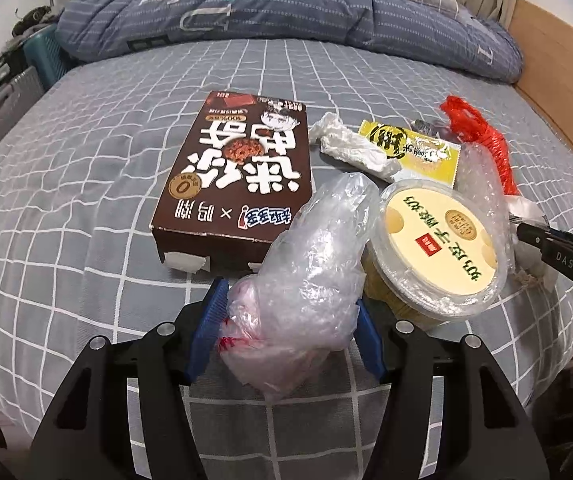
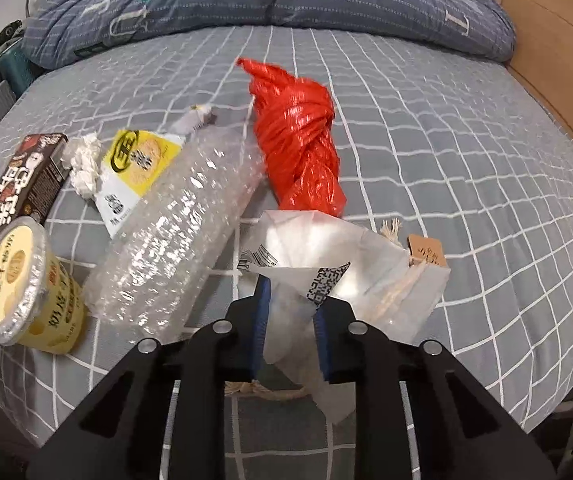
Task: Collect trash
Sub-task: 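Lift and carry the white drawstring bag and clear plastic bag toward the bin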
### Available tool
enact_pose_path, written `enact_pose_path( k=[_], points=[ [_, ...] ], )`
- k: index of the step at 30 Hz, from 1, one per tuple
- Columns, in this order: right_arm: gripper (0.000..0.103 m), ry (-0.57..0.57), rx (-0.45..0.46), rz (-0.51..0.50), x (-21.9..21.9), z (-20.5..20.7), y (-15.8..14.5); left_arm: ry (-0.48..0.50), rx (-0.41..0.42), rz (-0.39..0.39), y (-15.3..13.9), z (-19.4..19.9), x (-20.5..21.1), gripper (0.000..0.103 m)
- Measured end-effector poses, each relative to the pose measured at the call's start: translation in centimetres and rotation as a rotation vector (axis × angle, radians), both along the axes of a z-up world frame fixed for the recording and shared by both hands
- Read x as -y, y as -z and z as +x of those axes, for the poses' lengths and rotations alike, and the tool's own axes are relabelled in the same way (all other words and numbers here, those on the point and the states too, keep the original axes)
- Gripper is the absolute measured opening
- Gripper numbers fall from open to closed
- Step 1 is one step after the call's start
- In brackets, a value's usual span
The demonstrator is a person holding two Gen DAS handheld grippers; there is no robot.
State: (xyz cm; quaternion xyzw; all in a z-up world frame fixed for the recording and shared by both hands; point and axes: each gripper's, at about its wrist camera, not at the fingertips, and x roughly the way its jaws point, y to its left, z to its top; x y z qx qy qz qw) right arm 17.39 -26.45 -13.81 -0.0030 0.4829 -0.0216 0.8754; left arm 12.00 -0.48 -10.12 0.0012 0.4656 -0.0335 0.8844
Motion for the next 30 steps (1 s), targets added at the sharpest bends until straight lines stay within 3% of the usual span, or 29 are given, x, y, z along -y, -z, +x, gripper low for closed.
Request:
enact_pose_path(
  k=[1, 3, 6, 8, 10, 12, 14, 30],
  points=[
    [0.021, -0.002, -0.001, -0.008, 0.0, 0.0, 0.2, -0.002, -0.005, 0.004, 0.2, 0.0, 0.0, 0.058],
    [0.034, 0.013, 0.003, -0.019, 0.1, 0.1, 0.4, -0.005, -0.012, 0.007, 0.5, 0.1, -0.1, 0.058],
    [0.043, 0.027, -0.001, -0.037, 0.3, 0.3, 1.2, -0.005, -0.020, 0.011, 1.0, 0.3, 0.0, 0.058],
    [0.043, 0.031, -0.005, -0.042, 0.3, 0.4, 1.6, -0.005, -0.020, 0.014, 1.1, 0.3, 0.0, 0.058],
    [0.036, 0.031, -0.009, -0.044, 0.3, 0.4, 1.7, -0.005, -0.022, 0.013, 1.2, 0.4, 0.0, 0.058],
    [0.020, 0.019, -0.007, -0.025, 0.1, 0.4, 1.6, -0.003, -0.023, 0.009, 1.2, 0.3, 0.0, 0.058],
    [0.017, 0.015, -0.004, -0.022, 0.0, 0.3, 1.4, -0.002, -0.019, 0.010, 1.1, 0.2, 0.0, 0.058],
    [0.013, 0.045, 0.163, -0.033, -1.4, -1.8, -5.2, -0.010, 0.045, 0.000, -1.7, -0.6, 0.1, 0.057]
  ],
)
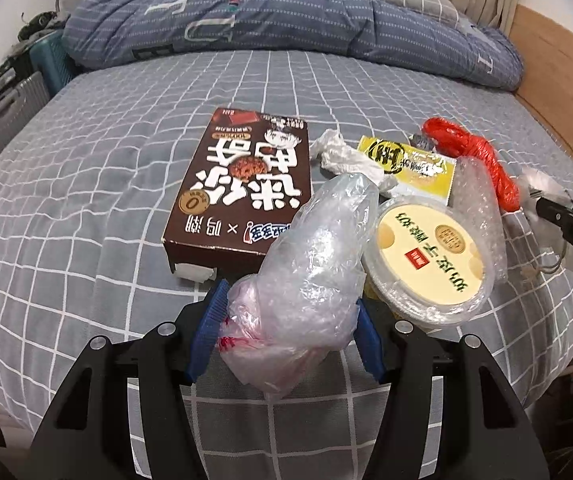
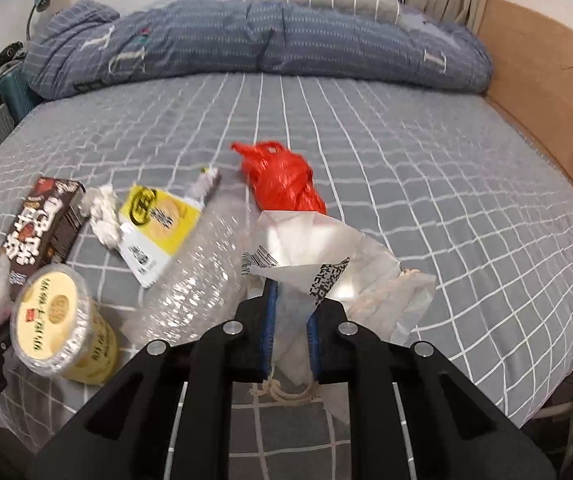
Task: Collect trash
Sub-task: 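Lift and carry the white drawstring bag and clear plastic bag toward the bin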
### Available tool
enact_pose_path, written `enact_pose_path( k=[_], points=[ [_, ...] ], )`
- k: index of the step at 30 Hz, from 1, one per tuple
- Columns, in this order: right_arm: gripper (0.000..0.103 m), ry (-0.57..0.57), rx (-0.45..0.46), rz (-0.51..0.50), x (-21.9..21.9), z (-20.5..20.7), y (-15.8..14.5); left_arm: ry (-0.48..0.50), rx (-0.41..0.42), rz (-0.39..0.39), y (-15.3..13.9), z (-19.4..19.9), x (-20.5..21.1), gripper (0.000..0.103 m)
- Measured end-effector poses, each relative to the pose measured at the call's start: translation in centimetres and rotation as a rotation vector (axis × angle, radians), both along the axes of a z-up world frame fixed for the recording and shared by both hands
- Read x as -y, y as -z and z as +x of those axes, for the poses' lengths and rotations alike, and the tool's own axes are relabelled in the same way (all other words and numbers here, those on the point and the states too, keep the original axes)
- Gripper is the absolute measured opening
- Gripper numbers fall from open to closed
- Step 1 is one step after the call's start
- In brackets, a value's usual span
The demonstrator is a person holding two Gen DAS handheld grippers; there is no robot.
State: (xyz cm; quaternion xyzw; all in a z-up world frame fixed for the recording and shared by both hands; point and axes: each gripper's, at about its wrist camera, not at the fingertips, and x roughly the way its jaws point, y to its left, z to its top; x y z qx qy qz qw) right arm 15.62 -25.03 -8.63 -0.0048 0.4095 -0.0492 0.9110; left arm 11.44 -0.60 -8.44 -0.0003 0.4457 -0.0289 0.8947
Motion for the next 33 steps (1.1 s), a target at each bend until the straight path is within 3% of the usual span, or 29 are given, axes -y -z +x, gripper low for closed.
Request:
enact_pose_path(
  k=[16, 33],
  points=[
    [0.013, -0.050, 0.069, 0.032, -1.3, -2.6, -2.6, -0.006, 0.053, -0.018, -2.5, -1.7, 0.8, 0.057],
    [0.013, -0.103, 0.097, 0.045, -3.3, -7.7, -3.4, -0.006, 0.087, -0.024, -3.7, -7.3, 1.5, 0.057]
  ],
)
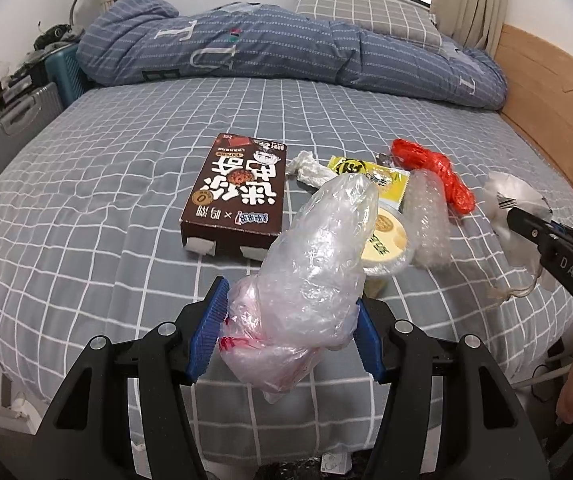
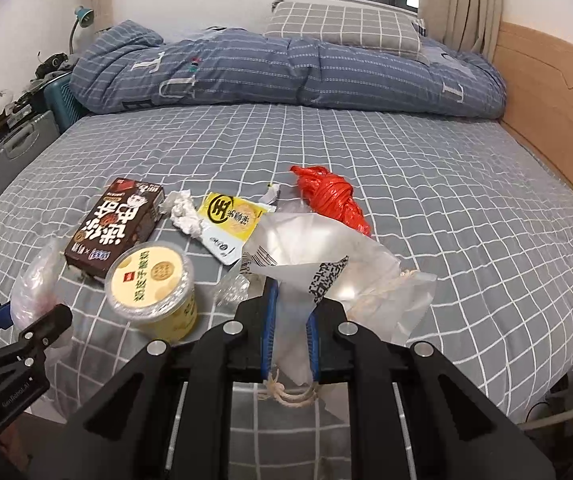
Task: Collect trash
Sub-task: 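Lift and carry the white drawstring bag and clear plastic bag toward the bin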
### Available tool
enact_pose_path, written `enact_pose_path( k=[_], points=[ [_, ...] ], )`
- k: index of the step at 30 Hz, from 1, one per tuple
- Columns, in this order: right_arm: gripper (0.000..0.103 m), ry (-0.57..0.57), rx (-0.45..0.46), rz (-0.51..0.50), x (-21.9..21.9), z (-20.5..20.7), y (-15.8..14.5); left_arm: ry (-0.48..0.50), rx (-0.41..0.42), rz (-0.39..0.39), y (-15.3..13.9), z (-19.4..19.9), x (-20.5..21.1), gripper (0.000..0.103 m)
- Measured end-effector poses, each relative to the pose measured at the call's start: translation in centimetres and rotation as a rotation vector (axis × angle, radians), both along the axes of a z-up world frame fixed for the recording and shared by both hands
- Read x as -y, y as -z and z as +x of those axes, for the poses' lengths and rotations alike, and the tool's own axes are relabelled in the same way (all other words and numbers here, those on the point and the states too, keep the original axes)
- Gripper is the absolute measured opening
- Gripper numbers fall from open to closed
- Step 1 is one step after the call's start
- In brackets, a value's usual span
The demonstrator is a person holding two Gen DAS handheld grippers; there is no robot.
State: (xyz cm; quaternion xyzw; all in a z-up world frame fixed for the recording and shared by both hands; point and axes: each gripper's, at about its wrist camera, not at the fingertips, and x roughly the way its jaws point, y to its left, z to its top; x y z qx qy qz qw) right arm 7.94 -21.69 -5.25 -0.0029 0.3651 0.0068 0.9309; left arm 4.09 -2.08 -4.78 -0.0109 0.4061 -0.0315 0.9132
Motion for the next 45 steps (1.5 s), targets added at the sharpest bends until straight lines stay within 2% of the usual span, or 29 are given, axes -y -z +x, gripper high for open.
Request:
enact_pose_path(
  k=[28, 45],
  points=[
    [0.013, -0.030, -0.025, -0.002, -0.8, -8.2, 1.0, 0.043, -0.028, 0.001, 1.1, -6.4, 1.2, 0.057],
    [0.013, -0.047, -0.066, 0.001, -1.6, -11.6, 2.4, 0.052, -0.061, 0.000, 2.3, -9.3, 1.1, 0.057]
  ],
)
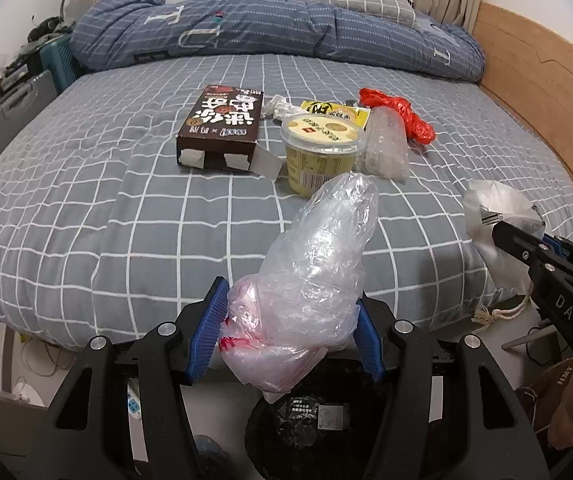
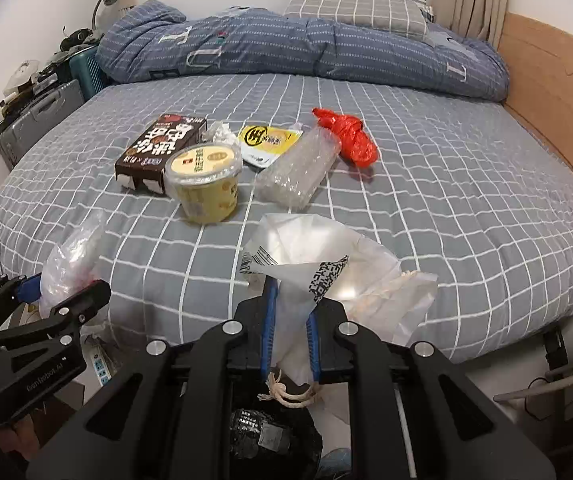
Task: Collect trash
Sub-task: 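Lift and carry the white drawstring bag and clear plastic bag toward the bin, then lower both tools holding the bags over the floor bin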
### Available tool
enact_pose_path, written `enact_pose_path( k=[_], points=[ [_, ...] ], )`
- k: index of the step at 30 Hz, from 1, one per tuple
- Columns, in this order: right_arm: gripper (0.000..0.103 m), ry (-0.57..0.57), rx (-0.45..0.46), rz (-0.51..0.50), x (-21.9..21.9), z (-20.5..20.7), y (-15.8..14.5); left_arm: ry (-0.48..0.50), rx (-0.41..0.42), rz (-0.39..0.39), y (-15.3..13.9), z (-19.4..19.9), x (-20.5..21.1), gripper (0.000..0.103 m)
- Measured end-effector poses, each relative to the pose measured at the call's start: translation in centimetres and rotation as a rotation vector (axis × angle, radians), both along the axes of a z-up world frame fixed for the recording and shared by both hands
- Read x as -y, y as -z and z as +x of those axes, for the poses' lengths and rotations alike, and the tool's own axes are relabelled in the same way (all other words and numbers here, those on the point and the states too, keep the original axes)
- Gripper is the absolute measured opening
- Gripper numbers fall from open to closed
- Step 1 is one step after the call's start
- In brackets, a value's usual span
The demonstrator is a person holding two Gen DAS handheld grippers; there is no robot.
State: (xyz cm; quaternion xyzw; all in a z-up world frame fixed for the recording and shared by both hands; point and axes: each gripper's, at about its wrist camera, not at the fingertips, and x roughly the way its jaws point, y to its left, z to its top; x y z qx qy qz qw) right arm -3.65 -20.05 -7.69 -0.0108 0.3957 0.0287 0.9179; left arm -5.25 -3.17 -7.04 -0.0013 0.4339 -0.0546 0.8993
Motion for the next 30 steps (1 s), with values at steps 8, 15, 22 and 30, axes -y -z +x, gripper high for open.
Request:
enact_pose_path(
  k=[8, 15, 22, 30],
  points=[
    [0.014, -0.002, -0.017, 0.004, -0.3, -1.5, 0.6, -0.001, -0.013, 0.011, 0.6, -1.2, -0.2, 0.057],
    [0.014, -0.011, -0.048, 0.009, -0.5, -2.7, 1.5, 0.001, -0.033, 0.024, 1.5, -2.4, -0.2, 0.057],
    [0.014, -0.024, -0.088, 0.012, -1.0, -3.9, 2.7, -0.012, -0.066, 0.028, 2.5, -3.4, -0.9, 0.057],
    [0.014, -0.032, -0.118, 0.019, -1.3, -5.2, 3.6, -0.020, -0.086, 0.022, 2.9, -4.9, -1.6, 0.057]
  ],
)
